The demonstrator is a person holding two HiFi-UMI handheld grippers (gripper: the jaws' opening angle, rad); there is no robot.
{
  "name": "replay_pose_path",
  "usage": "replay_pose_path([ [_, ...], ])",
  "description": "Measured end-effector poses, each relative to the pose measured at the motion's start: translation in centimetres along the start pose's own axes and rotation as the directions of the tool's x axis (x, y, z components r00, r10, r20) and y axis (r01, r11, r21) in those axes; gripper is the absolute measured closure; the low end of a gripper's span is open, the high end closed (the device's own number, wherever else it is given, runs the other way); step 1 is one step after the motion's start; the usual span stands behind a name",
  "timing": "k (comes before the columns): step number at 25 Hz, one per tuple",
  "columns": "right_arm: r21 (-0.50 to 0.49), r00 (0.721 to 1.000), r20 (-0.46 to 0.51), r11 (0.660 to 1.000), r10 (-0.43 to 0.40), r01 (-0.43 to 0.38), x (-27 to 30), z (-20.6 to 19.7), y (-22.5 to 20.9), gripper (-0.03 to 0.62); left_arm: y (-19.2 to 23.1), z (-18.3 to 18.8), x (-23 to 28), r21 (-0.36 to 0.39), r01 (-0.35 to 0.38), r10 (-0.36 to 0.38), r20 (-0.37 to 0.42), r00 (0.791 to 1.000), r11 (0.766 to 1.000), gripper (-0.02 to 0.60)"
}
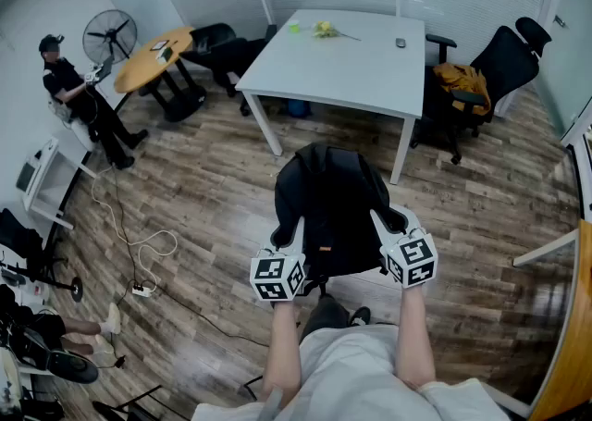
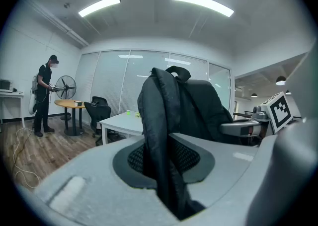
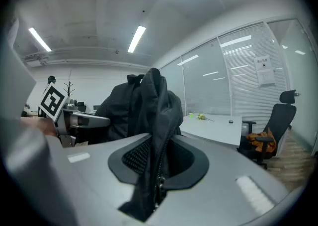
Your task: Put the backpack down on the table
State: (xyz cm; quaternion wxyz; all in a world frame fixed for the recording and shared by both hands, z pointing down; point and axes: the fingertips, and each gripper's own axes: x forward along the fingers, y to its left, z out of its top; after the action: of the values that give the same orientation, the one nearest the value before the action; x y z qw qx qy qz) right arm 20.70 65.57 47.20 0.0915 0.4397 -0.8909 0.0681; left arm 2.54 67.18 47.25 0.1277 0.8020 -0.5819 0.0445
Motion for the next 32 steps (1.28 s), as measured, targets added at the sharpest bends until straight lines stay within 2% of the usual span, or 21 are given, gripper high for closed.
replay_pose_path([
  [10,0.028,0.999,-0.001,0.999,0.040,-0.040,-1.2,0.0,0.0,0.528,-1.1,0.3,-1.5,0.020,-0.002,0.002,0.008,1.000,1.000,0.502],
  [19,0.079,0.997,0.004,0.994,0.072,-0.072,-1.1,-0.5,0.0,0.528,-0.5,0.2,-1.9,-0.001,0.001,-0.001,-0.001,1.000,1.000,0.503],
  [26,0.068,0.998,0.002,0.996,0.065,-0.065,0.7,-0.3,-1.8,0.528,0.6,0.2,1.0,-0.043,0.033,-0.033,0.005,0.999,0.999,0.505],
  [32,0.057,0.999,0.005,0.998,0.033,-0.034,4.1,1.4,-5.3,0.528,1.9,2.0,7.4,-0.057,0.057,-0.055,0.023,0.998,0.997,0.505],
])
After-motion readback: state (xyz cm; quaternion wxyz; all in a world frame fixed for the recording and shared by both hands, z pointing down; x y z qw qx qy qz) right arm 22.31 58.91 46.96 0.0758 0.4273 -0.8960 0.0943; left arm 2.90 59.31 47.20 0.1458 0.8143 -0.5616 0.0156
